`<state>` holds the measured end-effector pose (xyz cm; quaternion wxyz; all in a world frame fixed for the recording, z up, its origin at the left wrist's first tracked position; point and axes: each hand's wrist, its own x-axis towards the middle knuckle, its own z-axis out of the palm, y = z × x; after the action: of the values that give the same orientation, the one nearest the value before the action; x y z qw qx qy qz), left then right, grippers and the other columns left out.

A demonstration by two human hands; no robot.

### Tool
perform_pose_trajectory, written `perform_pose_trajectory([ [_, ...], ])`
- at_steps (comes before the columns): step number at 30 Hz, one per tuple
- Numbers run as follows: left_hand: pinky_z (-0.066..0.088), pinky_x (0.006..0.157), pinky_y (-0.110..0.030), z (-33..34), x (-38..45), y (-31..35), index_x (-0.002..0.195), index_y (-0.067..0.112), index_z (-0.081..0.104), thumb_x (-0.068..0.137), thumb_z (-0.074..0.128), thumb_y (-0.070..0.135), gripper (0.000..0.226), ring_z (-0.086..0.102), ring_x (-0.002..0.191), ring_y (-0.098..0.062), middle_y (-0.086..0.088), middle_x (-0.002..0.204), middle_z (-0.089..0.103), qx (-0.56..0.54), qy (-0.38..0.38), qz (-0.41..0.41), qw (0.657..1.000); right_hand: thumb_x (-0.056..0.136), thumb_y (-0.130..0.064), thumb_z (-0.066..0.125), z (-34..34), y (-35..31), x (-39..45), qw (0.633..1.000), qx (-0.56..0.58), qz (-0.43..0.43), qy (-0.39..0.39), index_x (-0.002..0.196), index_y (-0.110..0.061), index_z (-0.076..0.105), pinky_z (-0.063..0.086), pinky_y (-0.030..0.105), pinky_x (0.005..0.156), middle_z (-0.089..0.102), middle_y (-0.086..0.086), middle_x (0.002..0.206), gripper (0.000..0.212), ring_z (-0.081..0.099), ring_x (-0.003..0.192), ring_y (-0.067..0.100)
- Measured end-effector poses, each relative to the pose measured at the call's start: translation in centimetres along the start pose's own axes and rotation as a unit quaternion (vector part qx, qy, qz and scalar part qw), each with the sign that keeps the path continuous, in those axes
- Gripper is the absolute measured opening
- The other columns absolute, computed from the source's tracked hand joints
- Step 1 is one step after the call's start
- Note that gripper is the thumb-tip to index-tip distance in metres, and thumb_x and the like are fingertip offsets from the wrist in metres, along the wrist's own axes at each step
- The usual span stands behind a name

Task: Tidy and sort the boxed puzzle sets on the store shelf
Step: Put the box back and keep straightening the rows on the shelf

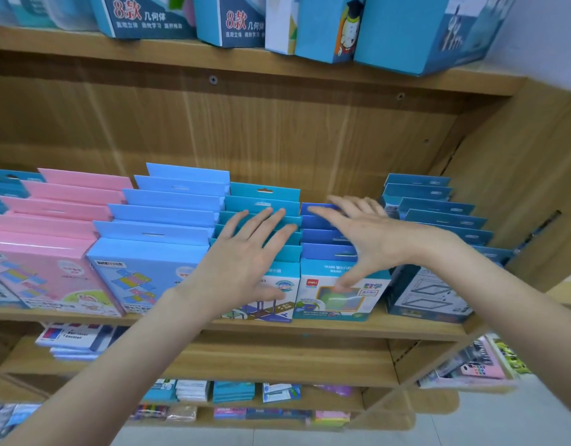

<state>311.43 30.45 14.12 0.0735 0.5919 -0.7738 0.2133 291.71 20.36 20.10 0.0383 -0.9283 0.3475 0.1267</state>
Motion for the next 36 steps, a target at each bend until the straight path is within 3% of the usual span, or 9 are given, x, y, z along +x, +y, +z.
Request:
perform_pose_trajectory([
  [2,0.036,0.098,-0.051,0.0,0.0,0.0,0.126,0.009,0.052,0.046,0.076,0.066,0.101,0.049,0.121,-0.03,-0.014,0.132,0.052,0.001,0.0,0.001,1.0,0.057,-0.068,0.068,0.1,0.1,-2.0,0.993,0.092,0.015,0.074,0.144,-0.039,-0.003,-0.005,0.042,0.115,-0.011,-0.001,0.156,0.116,-0.014,0.142,0.019],
  [7,0.038,0.096,-0.052,0.0,-0.2,0.1,0.125,0.008,0.053,0.045,0.077,0.064,0.1,0.051,0.12,-0.031,-0.015,0.131,0.053,0.001,0.012,-0.001,1.0,0.057,-0.06,0.064,4.2,-0.9,-6.7,0.919,0.309,0.075,0.235,0.139,-0.043,0.014,0.016,0.029,0.111,-0.001,-0.016,0.154,0.099,0.004,0.139,0.0],
  [10,0.038,0.096,-0.052,0.1,-0.2,0.1,0.125,0.008,0.052,0.046,0.077,0.064,0.1,0.051,0.12,-0.031,-0.016,0.131,0.052,0.005,0.014,0.002,1.0,0.066,-0.043,0.074,7.7,-2.3,-6.5,0.878,0.379,0.091,0.279,0.138,-0.045,0.005,0.016,0.026,0.111,0.001,-0.018,0.153,0.1,0.006,0.136,-0.007],
  [14,0.037,0.097,-0.053,0.0,-0.2,0.2,0.127,0.007,0.051,0.048,0.076,0.062,0.1,0.05,0.121,-0.031,-0.016,0.132,0.051,0.005,0.016,0.001,1.0,0.059,-0.046,0.078,9.7,-2.3,-5.1,0.769,0.55,0.12,0.303,0.143,-0.041,0.0,0.033,0.038,0.11,0.029,-0.024,0.141,0.114,0.031,0.132,0.0],
  [17,0.037,0.097,-0.052,0.0,-0.2,0.2,0.128,0.007,0.051,0.048,0.076,0.063,0.1,0.05,0.121,-0.031,-0.016,0.132,0.052,0.005,0.015,0.001,1.0,0.06,-0.034,0.076,10.0,-2.6,-4.4,0.733,0.605,0.113,0.289,0.144,-0.038,0.006,0.052,0.021,0.086,0.049,-0.023,0.124,0.109,0.053,0.107,-0.012],
  [19,0.037,0.097,-0.052,0.0,-0.3,0.2,0.128,0.008,0.05,0.048,0.076,0.063,0.1,0.049,0.121,-0.031,-0.016,0.132,0.051,0.004,0.016,0.001,1.0,0.064,-0.023,0.078,10.2,-2.6,-4.2,0.735,0.601,0.11,0.294,0.144,-0.036,0.01,0.053,0.018,0.077,0.053,-0.026,0.116,0.106,0.056,0.1,-0.012],
  [24,0.036,0.098,-0.051,0.1,-0.3,0.3,0.128,0.009,0.05,0.049,0.077,0.062,0.099,0.048,0.122,-0.031,-0.015,0.133,0.051,-0.004,0.018,-0.003,1.0,0.069,-0.013,0.078,10.5,-2.1,-4.5,0.752,0.577,0.119,0.296,0.14,-0.037,0.019,0.052,0.031,0.089,0.053,-0.016,0.123,0.095,0.056,0.109,0.001],
  [30,0.039,0.095,-0.052,0.1,-0.2,0.2,0.123,0.007,0.054,0.047,0.078,0.062,0.097,0.051,0.12,-0.032,-0.016,0.13,0.053,0.0,0.028,0.0,1.0,0.073,-0.008,0.074,10.2,-1.1,-5.1,0.764,0.561,0.119,0.296,0.111,-0.051,0.03,0.055,0.026,0.082,0.051,-0.012,0.122,0.072,0.054,0.109,0.001],
  [36,0.035,0.1,-0.048,0.0,-0.4,0.4,0.127,0.009,0.051,0.054,0.075,0.062,0.093,0.045,0.126,-0.03,-0.015,0.136,0.048,-0.002,0.004,-0.01,1.0,0.071,-0.003,0.073,9.0,0.6,-6.0,0.815,0.513,0.099,0.251,0.112,-0.035,0.033,0.053,0.012,0.066,0.054,-0.017,0.107,0.066,0.059,0.09,-0.01],
])
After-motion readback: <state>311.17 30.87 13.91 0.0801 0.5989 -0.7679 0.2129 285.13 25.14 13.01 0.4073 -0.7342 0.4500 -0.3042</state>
